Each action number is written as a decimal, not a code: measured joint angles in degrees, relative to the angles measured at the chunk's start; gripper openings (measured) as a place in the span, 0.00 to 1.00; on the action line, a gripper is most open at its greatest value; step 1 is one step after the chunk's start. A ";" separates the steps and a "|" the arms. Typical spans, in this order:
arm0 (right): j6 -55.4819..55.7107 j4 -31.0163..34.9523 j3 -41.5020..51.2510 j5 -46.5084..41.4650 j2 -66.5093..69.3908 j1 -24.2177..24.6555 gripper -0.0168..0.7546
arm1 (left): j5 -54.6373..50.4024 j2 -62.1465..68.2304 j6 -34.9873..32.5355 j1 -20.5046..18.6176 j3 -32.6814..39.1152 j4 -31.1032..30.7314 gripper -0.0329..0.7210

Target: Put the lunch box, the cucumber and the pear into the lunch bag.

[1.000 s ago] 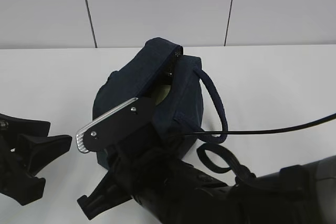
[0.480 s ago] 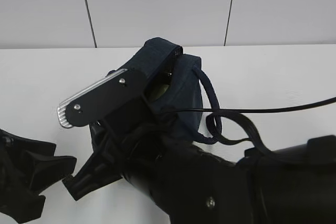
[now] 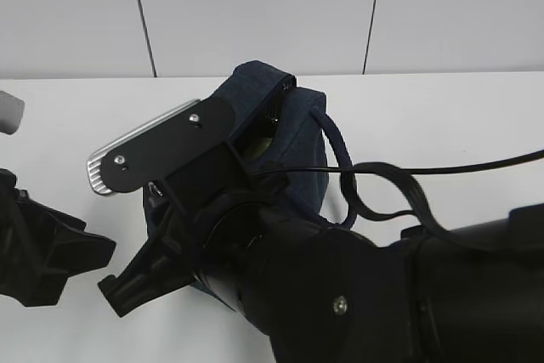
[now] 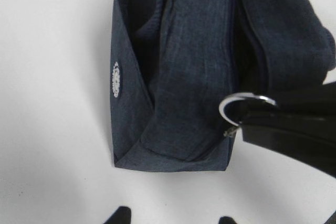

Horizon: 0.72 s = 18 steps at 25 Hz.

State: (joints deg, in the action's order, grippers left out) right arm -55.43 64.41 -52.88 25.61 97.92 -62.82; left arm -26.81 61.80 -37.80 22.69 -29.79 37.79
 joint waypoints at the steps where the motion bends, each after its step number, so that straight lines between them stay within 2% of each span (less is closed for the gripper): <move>1: -0.02 0.00 0.00 -0.08 0.00 0.00 0.02 | -1.28 0.89 -3.56 -1.82 -0.29 2.54 0.45; 3: -0.12 0.00 0.00 -0.23 0.00 0.00 0.02 | -4.34 2.76 -12.02 -5.45 -0.87 10.04 0.45; 6: -0.12 0.00 -0.03 -0.65 0.00 0.00 0.02 | -10.15 6.31 -28.35 -11.10 -1.21 22.36 0.45; 8: -0.12 0.00 -0.03 -1.04 0.00 0.00 0.02 | -11.38 8.43 -36.35 -13.52 -1.21 27.36 0.45; 10: -0.23 0.08 -0.03 -1.28 -0.14 0.00 0.02 | -11.32 10.06 -42.48 -14.18 -1.28 30.10 0.45; 18: -0.23 1.61 -0.50 -2.60 -2.55 0.47 0.02 | -13.61 18.63 -59.87 -14.29 -1.28 40.45 0.36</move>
State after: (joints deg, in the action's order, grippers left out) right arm -55.66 66.02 -53.39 23.01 95.37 -62.35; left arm -40.42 80.44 -97.67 8.39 -31.07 78.24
